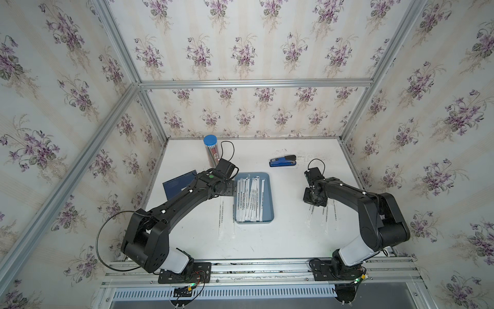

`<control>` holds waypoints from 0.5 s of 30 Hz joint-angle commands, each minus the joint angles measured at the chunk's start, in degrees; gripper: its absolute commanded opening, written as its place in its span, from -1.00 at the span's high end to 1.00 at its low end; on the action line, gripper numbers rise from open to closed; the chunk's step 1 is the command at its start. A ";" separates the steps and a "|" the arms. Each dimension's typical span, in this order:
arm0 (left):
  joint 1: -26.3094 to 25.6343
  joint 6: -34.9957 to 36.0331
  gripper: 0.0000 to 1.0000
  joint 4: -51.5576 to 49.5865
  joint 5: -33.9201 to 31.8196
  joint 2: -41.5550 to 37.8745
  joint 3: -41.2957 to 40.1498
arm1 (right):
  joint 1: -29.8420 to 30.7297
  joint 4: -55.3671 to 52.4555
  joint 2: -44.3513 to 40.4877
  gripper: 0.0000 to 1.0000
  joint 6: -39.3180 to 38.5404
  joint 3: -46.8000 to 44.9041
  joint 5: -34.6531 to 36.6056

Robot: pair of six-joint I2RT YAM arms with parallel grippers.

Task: Put the straws into the storage box
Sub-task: Move the straw to the center of the board.

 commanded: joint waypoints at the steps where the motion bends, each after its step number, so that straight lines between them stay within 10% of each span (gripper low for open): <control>1: 0.03 -0.47 -0.86 0.32 0.34 0.24 -0.21 | 2.33 -0.42 0.22 0.77 -0.15 0.84 -2.94; 15: 0.01 -0.46 -0.85 0.32 0.94 0.59 -0.07 | 8.98 -5.58 3.15 0.42 0.35 8.55 -2.78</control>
